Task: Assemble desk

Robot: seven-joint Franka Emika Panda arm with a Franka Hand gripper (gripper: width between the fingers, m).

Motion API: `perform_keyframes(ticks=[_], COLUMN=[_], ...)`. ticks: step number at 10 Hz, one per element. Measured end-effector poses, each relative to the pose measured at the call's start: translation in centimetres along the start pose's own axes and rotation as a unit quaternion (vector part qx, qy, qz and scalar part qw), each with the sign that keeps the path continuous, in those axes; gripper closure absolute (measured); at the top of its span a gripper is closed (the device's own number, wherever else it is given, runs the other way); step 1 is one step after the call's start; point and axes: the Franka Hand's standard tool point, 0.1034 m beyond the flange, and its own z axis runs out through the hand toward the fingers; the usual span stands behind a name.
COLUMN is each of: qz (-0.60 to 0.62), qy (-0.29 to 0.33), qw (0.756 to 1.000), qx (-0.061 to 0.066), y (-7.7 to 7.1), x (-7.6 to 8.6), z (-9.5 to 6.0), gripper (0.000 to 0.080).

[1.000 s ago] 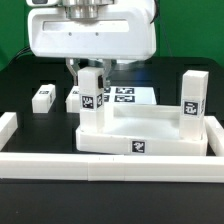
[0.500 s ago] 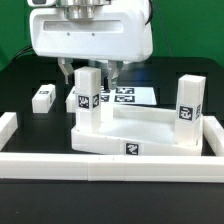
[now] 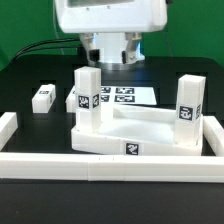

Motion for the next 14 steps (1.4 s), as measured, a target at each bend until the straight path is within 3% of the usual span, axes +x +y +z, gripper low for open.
perform_keyframes(ticks=[2,14], qz=[0.013,0.01], qy=[0.01,0.01], qw=[1.0,1.0], qx=[-0.004,-0.004], y=[-0.68,-0.69], x=[-1.08,-0.99], z=[1.82,1.8], gripper=[0.015,0.015])
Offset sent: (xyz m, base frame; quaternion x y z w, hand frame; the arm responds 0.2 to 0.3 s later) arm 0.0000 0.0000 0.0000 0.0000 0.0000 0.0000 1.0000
